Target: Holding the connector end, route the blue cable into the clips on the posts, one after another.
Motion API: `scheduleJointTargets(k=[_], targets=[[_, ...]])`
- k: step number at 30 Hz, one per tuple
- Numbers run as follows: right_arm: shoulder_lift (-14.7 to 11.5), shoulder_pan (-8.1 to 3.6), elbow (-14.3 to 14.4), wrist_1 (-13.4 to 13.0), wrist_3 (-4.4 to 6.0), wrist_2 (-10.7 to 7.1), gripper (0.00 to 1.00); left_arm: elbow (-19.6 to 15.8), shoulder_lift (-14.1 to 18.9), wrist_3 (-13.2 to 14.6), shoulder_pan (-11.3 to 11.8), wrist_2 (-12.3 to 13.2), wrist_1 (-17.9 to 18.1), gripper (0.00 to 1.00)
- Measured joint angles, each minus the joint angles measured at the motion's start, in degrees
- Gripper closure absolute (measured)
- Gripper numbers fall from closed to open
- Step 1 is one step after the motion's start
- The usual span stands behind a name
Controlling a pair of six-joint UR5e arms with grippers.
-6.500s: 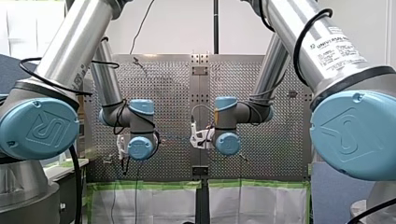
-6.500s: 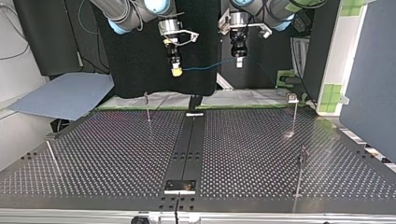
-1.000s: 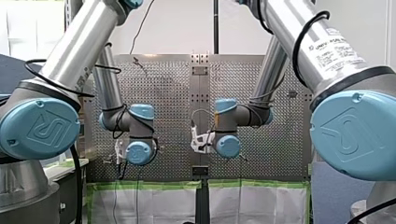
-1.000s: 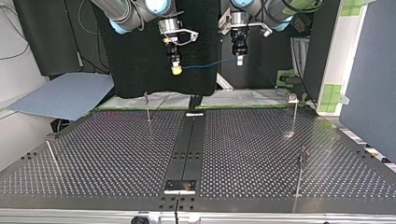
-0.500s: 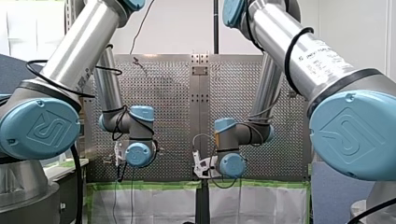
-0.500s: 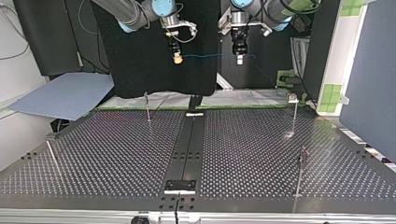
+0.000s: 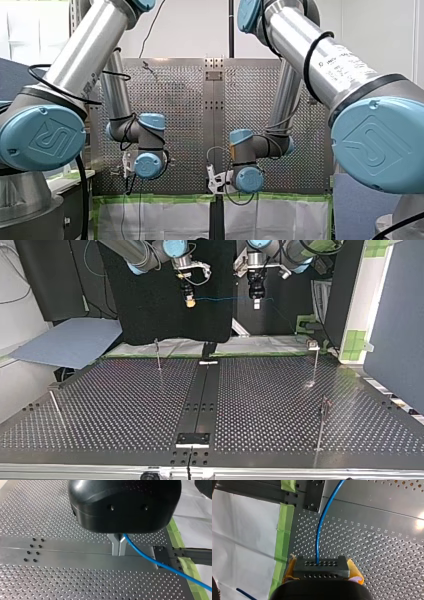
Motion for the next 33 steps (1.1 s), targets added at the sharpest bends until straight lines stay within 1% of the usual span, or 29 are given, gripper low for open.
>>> scheduleJointTargets(k=[12, 14, 16, 18, 20, 23, 25, 26, 29, 31, 33], targets=[[0.00, 0.00, 0.00, 0.00, 0.00, 0.00, 1.00, 0.00, 0.01, 0.01, 0.01, 0.01, -0.01, 1.00], [-0.24, -0.24, -0.24, 0.24, -0.22, -0.24, 1.00, 0.05, 0.28, 0.29, 0.17, 0.28, -0.29, 1.00], [-1.05, -0.91, -1.05, 1.06, -0.31, -1.05, 1.00, 0.29, 1.03, 1.04, 0.35, 0.64, -1.05, 1.00], [-2.03, -1.25, -1.95, 2.01, 0.17, -1.86, 1.00, 0.46, 1.97, 1.91, 0.47, 0.89, -1.96, 1.00], [-3.31, -1.41, -2.68, 3.31, 1.19, -2.65, 1.00, 0.55, 3.24, 2.23, 0.56, 1.42, -3.23, 1.00], [-5.20, -1.48, -3.10, 5.12, 2.94, -4.01, 1.00, 0.59, 5.16, 1.45, 0.74, 2.04, -5.15, 1.00], [-6.41, -1.61, -3.29, 5.81, 3.97, -5.08, 1.00, 0.59, 6.47, 0.82, 0.95, 2.19, -6.49, 1.00], [-6.91, -1.68, -3.41, 6.05, 4.27, -5.55, 1.00, 0.60, 7.04, 0.63, 1.04, 2.16, -7.03, 1.00], [-8.67, -1.71, -4.06, 7.07, 4.64, -7.26, 1.00, 0.61, 8.81, 0.30, 1.38, 1.75, -8.80, 1.00], [-9.96, -1.61, -4.87, 8.13, 4.57, -8.38, 1.00, 0.66, 10.08, 0.13, 1.66, 1.32, -10.09, 1.00], [-11.11, -1.55, -5.61, 9.19, 4.49, -8.97, 1.00, 0.86, 11.22, -0.03, 1.94, 1.01, -11.21, 1.00]])
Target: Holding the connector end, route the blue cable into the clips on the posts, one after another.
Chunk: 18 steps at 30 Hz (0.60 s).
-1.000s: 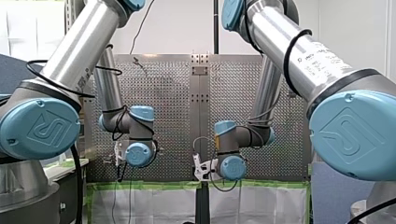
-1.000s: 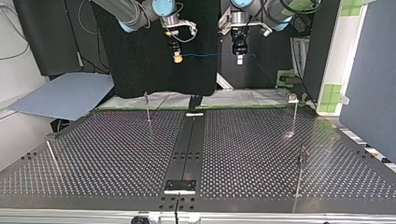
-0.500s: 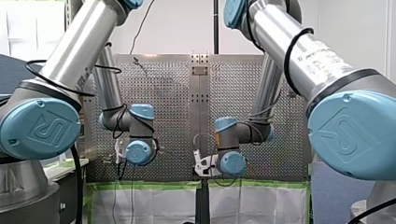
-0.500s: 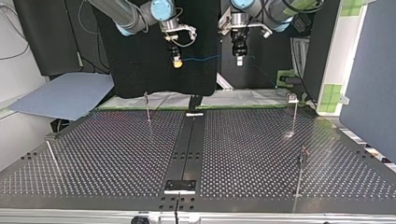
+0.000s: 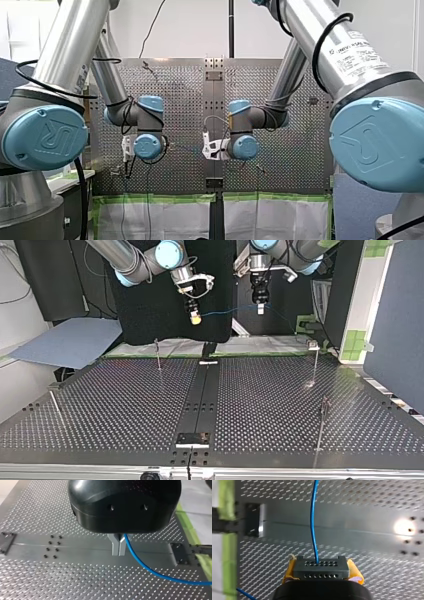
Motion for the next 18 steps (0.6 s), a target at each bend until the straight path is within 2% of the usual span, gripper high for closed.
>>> scheduleJointTargets(k=[4, 12, 18], targets=[[-2.56, 0.04, -1.56, 2.02, -0.07, -0.67, 1.00, 1.03, 2.50, -0.15, 0.53, -0.86, -2.52, 1.00], [-7.18, 0.06, -4.69, 4.20, -0.16, -1.94, 1.00, 4.21, 6.75, -0.16, 1.54, -3.93, -6.74, 1.00], [-10.80, 0.09, -7.83, 6.77, -0.39, -3.45, 1.00, 7.59, 10.42, -0.16, 2.42, -5.76, -10.40, 1.00]])
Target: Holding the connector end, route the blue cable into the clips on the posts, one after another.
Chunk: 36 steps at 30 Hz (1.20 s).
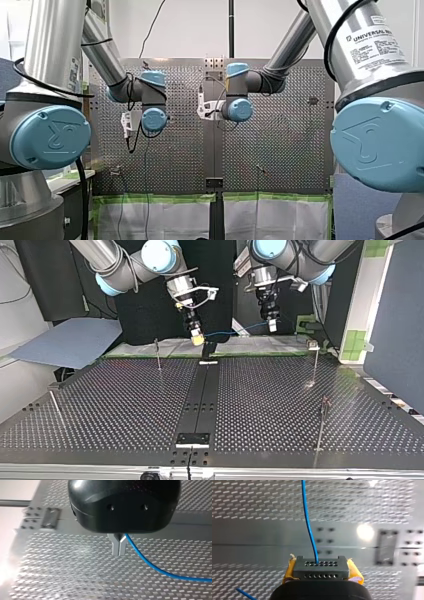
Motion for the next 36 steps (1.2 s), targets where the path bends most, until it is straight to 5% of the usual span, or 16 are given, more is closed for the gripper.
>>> scheduleJointTargets(k=[6, 18, 25, 36], targets=[[-1.43, 0.18, -3.37, 2.28, -0.47, -1.34, 1.00, 3.86, 3.98, -0.25, 1.12, -0.85, -4.00, 1.00], [-1.40, 0.47, -6.52, 3.36, 0.23, -4.25, 1.00, 7.61, 11.62, -1.20, 4.38, -1.56, -11.66, 1.00], [-1.32, 1.41, -9.39, 5.34, 0.57, -4.36, 1.00, 8.20, 14.94, -1.68, 8.79, 2.23, -16.34, 1.00], [-1.15, 3.73, -15.78, 9.09, 1.24, -4.15, 1.00, 11.66, 15.21, -1.71, 14.75, 8.48, -22.67, 1.00]])
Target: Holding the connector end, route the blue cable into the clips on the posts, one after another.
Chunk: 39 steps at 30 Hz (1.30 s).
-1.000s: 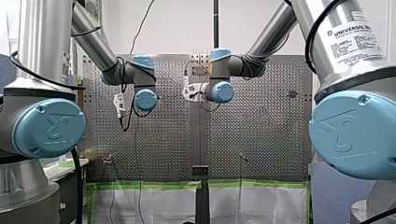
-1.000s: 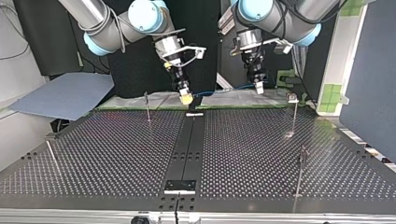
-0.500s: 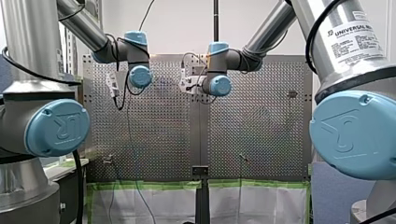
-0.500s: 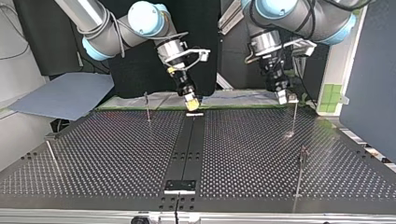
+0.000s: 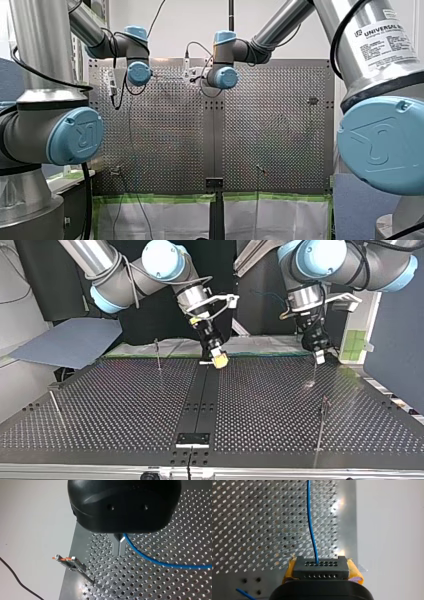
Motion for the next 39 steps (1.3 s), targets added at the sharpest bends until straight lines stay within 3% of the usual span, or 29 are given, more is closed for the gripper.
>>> scheduleJointTargets(k=[13, 19, 26, 39], targets=[[2.07, 2.21, -7.46, 2.78, 0.50, 0.40, 1.00, 7.20, 0.95, -0.67, 1.86, 1.99, -5.71, 1.00], [2.49, 2.84, -10.19, 3.23, 0.63, 0.68, 1.00, 8.28, 1.02, -0.74, 2.69, 2.05, -6.81, 1.00], [3.03, 3.05, -12.58, 3.71, 1.49, 0.69, 1.00, 8.43, 1.03, -0.82, 3.57, 2.70, -6.89, 1.00], [5.86, 2.92, -15.51, 5.09, 2.35, 0.70, 1.00, 10.48, -1.80, -1.09, 6.43, 7.73, -6.78, 1.00]])
